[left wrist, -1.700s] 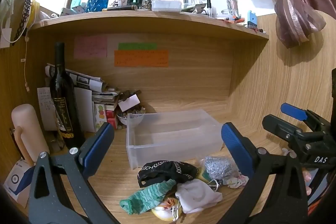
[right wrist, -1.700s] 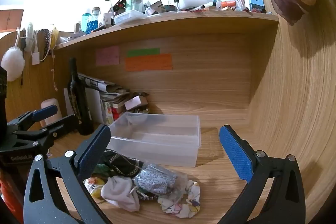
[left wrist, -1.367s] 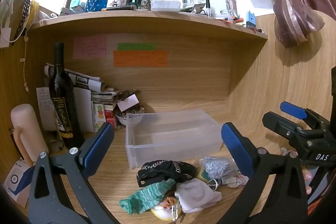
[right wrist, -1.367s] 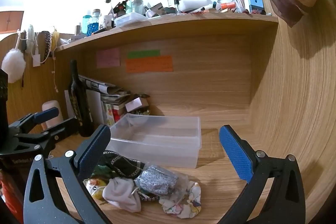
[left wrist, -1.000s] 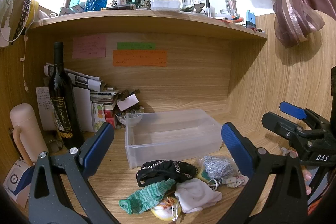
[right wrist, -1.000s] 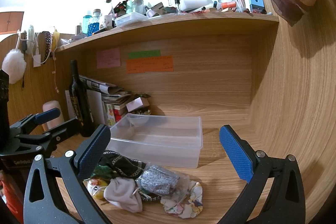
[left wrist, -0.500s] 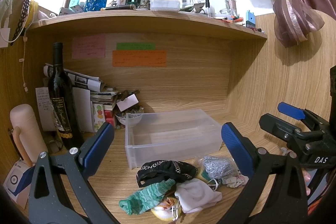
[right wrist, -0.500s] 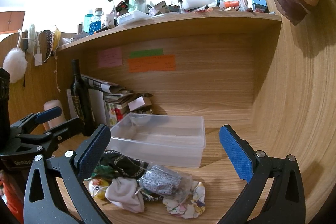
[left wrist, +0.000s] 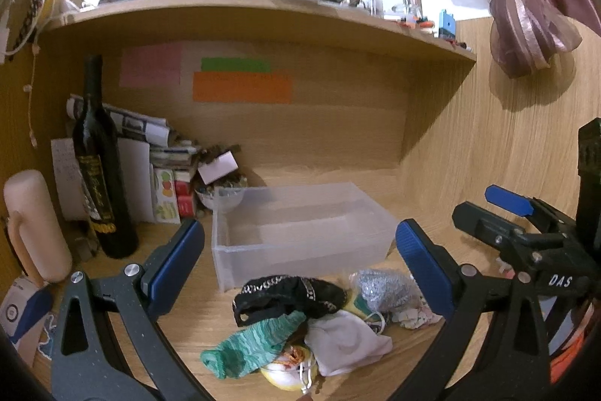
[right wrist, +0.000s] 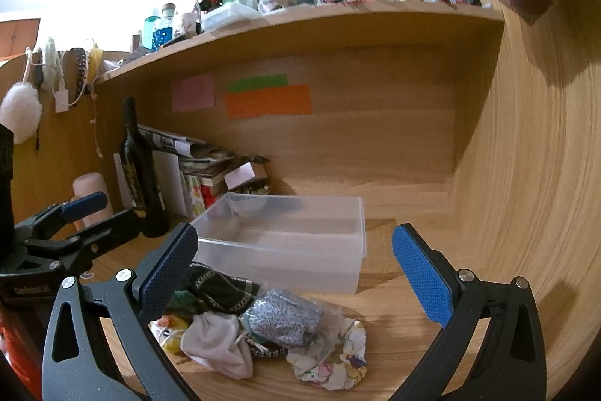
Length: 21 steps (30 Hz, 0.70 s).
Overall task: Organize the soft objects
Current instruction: 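Grasp the black chain bag with the left tool while the right tool grasps the silver mesh scrubber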
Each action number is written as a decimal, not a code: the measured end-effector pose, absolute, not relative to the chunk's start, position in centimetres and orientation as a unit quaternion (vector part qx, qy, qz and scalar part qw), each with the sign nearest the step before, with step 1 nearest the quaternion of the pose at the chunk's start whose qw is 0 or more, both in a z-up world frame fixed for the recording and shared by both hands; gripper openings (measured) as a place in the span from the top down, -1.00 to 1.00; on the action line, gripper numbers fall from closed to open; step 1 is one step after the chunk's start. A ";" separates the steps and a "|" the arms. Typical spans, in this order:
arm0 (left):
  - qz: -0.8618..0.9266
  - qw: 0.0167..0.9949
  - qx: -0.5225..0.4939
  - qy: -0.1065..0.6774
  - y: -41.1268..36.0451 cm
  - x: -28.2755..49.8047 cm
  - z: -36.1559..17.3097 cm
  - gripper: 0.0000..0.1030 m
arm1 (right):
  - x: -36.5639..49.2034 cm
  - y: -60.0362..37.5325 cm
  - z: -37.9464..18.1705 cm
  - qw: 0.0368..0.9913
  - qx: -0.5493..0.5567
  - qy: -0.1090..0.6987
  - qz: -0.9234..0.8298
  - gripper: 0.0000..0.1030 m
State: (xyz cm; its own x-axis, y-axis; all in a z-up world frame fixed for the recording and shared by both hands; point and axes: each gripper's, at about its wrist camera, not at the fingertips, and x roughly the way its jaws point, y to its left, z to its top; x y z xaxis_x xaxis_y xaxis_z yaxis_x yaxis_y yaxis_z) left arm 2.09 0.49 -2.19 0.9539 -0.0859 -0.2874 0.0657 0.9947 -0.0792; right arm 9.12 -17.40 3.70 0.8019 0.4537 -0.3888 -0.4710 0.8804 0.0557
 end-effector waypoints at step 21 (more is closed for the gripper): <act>-0.038 0.950 -0.055 0.305 2.7 9.7 -9.0 -0.63 | 14.5 -17.8 -3.1 0.892 -0.061 0.347 0.282 -0.57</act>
State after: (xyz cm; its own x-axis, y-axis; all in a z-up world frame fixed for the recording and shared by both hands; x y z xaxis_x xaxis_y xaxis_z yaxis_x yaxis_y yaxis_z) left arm 9.71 2.66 -9.04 0.8109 -0.1048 -0.5758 0.0380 0.9912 -0.1269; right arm 14.45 -17.82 -3.09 0.6005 0.4601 -0.6540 -0.5450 0.8340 0.0863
